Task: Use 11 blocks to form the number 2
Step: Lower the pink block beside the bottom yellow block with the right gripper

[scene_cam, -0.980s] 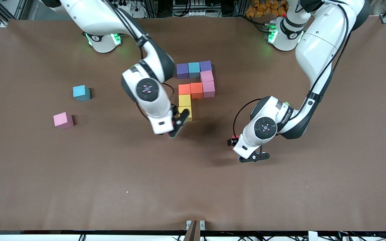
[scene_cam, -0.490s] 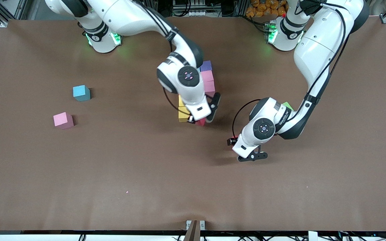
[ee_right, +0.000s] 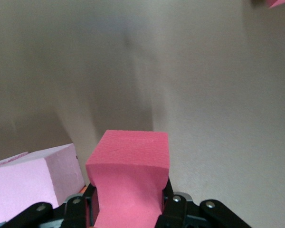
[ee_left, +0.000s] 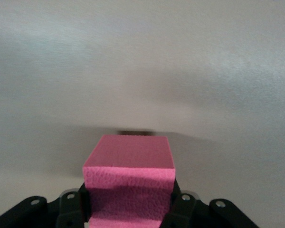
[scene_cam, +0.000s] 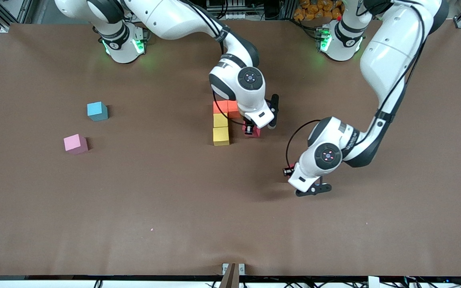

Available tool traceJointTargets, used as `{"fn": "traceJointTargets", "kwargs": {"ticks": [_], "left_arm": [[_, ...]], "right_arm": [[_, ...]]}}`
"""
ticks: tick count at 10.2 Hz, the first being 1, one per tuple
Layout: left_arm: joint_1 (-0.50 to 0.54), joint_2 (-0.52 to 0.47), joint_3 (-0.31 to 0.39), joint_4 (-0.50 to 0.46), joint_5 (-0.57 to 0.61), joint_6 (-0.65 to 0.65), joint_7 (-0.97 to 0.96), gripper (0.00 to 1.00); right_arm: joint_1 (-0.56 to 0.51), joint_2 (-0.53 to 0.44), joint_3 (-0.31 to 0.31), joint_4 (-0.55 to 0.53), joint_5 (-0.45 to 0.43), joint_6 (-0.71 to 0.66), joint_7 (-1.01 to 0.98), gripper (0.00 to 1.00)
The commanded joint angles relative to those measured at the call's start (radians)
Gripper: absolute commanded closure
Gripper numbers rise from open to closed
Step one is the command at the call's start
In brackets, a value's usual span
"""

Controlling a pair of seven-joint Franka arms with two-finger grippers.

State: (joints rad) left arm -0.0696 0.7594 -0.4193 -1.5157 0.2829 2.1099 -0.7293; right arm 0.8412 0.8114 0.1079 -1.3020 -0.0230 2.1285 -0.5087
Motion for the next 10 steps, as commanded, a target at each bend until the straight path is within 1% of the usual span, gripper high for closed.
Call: {"fn": "traceJointTargets", "kwargs": {"ticks": [1,3,5,6,8,10], "left_arm": [[0.014,-0.089,-0.003,-0.023,-0.024,-0.074,0.004,0.61],[0.03,-0.121,-0.004,-0.021,-0.025,-0.079,-0.015,0.61],[0.042,-0.14,-0.004,-0.02,-0.025,-0.079,-0.03,0.61],[0.045,-0.149,-0.004,-0.018,-0.025,-0.079,-0.032,0.61],[0.045,-0.152,-0.004,-0.012,-0.054,-0.079,-0.073,0.61],[0.045,-0.152,-0.004,-0.011,-0.054,-0.079,-0.122,0.61]], "right_arm": [[0.013,0.041,-0.011,0.049,-0.035,-0.022,-0.019,0.71],[0.013,0.06,-0.011,0.067,-0.075,-0.048,-0.02,0.71],[0.013,0.086,-0.011,0.111,-0.081,-0.105,-0.02,0.71],[0.013,0.092,-0.011,0.112,-0.086,-0.107,-0.02,0.71],[0.013,0.103,-0.011,0.112,-0.129,-0.107,-0.037,0.7],[0.015,0.117,-0.011,0.112,-0.132,-0.104,-0.086,0.69]]}}
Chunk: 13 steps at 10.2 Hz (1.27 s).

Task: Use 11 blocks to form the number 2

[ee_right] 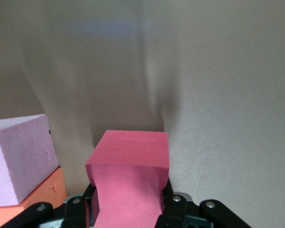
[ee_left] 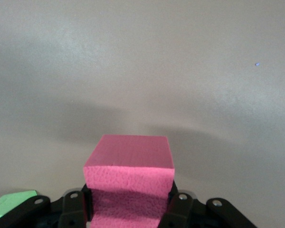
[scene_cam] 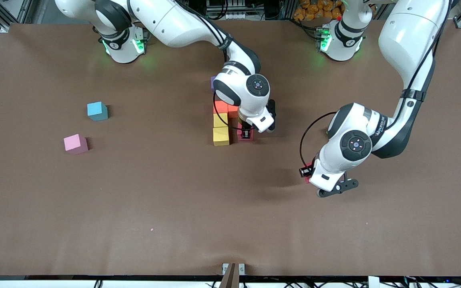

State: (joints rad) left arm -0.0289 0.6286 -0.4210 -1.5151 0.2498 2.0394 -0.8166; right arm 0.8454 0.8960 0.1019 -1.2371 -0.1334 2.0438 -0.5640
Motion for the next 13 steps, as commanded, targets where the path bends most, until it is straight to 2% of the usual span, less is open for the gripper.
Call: {"fn": "traceJointTargets", "kwargs": {"ticks": [1,5,13], "left_arm": [[0.003,-0.021,-0.002,-0.01,-0.021,-0.008,-0.065,0.61],[0.003,-0.032,-0.002,-0.01,-0.018,-0.008,-0.183,0.6],[0.0,-0.035,-0.002,-0.01,-0.023,-0.008,-0.202,0.61]], "right_arm": [[0.011,0.04,-0.005,0.047,-0.025,-0.019,-0.034,0.69],[0.006,0.04,-0.005,0.05,-0.08,-0.063,-0.043,0.67],[-0.011,0.038,-0.004,0.051,-0.069,-0.063,-0.039,0.67]]}}
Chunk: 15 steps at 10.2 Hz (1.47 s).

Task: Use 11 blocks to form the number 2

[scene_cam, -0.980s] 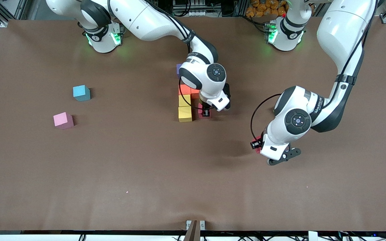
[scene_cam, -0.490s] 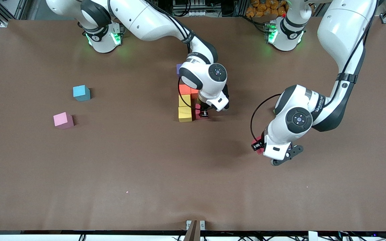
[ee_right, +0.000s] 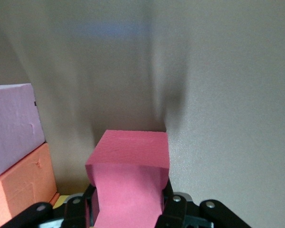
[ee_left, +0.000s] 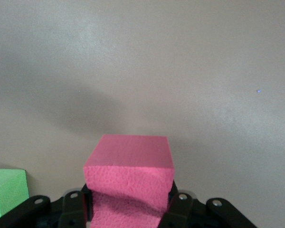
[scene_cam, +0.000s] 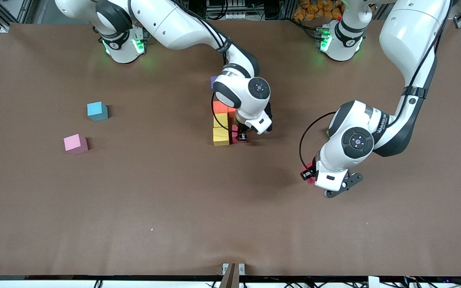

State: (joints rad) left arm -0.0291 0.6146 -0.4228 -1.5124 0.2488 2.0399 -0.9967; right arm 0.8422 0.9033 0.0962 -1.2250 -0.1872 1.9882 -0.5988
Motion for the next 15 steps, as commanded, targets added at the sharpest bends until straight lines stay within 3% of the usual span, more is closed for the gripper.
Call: {"fn": "traceJointTargets", "kwargs": {"ticks": [1,10,15], "left_arm": [[-0.003,-0.021,-0.001,-0.012,-0.019,-0.009,-0.04,0.61],[-0.012,-0.019,-0.001,-0.011,-0.019,-0.009,-0.054,0.61],[-0.012,-0.016,-0.001,-0.011,-0.019,-0.009,-0.068,0.61]], "right_arm": [[-0.008,0.031,0.004,0.039,-0.015,-0.006,-0.004,0.67],[-0.023,0.032,0.004,0.047,-0.011,-0.002,-0.003,0.66],[-0.022,0.031,0.002,0.047,-0.011,-0.011,-0.006,0.61]]}}
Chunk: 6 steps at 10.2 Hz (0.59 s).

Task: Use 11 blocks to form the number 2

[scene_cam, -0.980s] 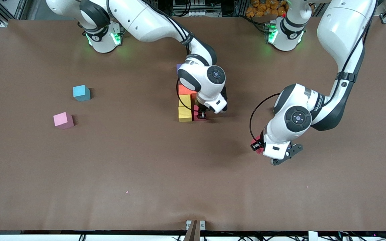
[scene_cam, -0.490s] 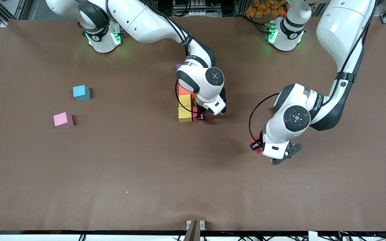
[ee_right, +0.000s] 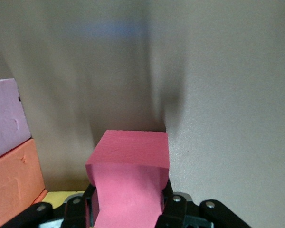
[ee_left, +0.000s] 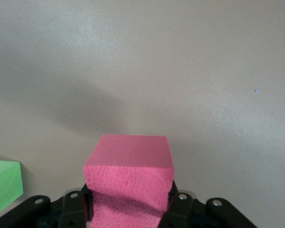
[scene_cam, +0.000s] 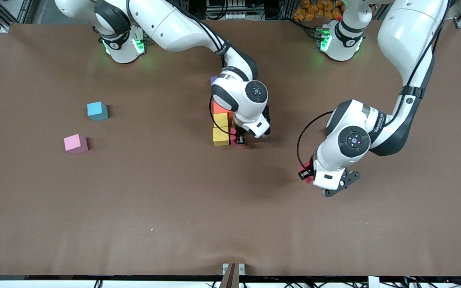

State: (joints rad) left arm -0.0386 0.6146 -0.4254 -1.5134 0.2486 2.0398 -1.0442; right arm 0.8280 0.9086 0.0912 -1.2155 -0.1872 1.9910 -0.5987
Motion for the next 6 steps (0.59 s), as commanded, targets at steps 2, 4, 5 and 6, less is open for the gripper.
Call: {"fn": "traceJointTargets", "kwargs": {"ticks": [2,4,5,6], "left_arm": [[-0.003,-0.016,0.002,-0.01,-0.018,-0.007,-0.019,0.61],[-0.004,-0.016,0.002,-0.01,-0.02,-0.009,-0.022,0.61],[-0.004,-0.016,0.002,-0.01,-0.02,-0.007,-0.022,0.61],[-0.004,-0.018,0.002,-0.01,-0.023,-0.009,-0.042,0.61]], "right_arm": [[-0.007,0.026,0.007,0.037,-0.011,-0.014,-0.006,0.6],[-0.007,0.026,0.007,0.036,-0.011,-0.015,-0.006,0.6],[-0.007,0.026,0.007,0.036,-0.012,-0.017,-0.007,0.6],[-0.007,0.024,0.007,0.036,-0.012,-0.017,-0.007,0.6]]}}
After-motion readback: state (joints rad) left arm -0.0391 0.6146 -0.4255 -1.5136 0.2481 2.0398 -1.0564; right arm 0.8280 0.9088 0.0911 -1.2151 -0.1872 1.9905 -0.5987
